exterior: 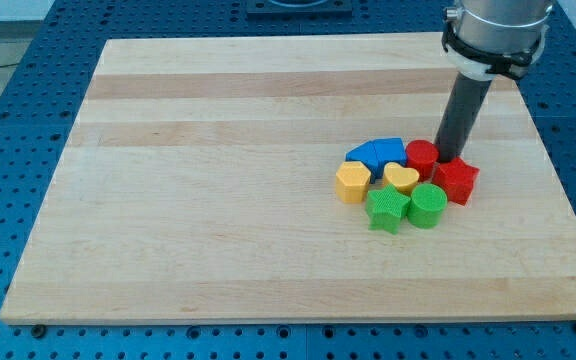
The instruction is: Move the red star into the red circle
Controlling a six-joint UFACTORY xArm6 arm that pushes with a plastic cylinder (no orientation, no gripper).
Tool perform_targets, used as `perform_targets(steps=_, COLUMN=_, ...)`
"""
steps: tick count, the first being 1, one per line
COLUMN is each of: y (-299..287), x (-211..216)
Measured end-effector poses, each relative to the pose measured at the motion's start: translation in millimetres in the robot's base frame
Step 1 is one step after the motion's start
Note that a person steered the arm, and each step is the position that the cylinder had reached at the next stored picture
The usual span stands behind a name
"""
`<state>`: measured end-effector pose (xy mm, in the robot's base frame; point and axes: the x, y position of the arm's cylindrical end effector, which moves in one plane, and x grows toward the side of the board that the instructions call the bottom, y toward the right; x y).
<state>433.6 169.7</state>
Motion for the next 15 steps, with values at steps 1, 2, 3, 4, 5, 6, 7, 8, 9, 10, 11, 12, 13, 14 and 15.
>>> perform_targets(steps=1, y=0, x=0)
perform_targets(steps=2, y=1, x=0)
perform_targets(steps=3, y=31, x=0)
perform_targets(steps=4, y=58, x=8)
perform_targets(steps=5, y=72, x=22)
perform_targets(steps=6, y=69, x=36)
perform_targets(steps=7, y=63, x=42)
perform_targets(steps=8, y=60, x=43)
perform_targets(steps=9, y=52, x=43)
perform_targets(steps=10, y=41, x=43)
perform_targets(steps=11, y=32, x=43)
perform_targets(steps=12, y=30, x=43)
perform_targets(steps=13, y=24, x=44)
perform_targets(steps=14, y=21, x=48)
perform_targets(steps=15, y=19, x=51)
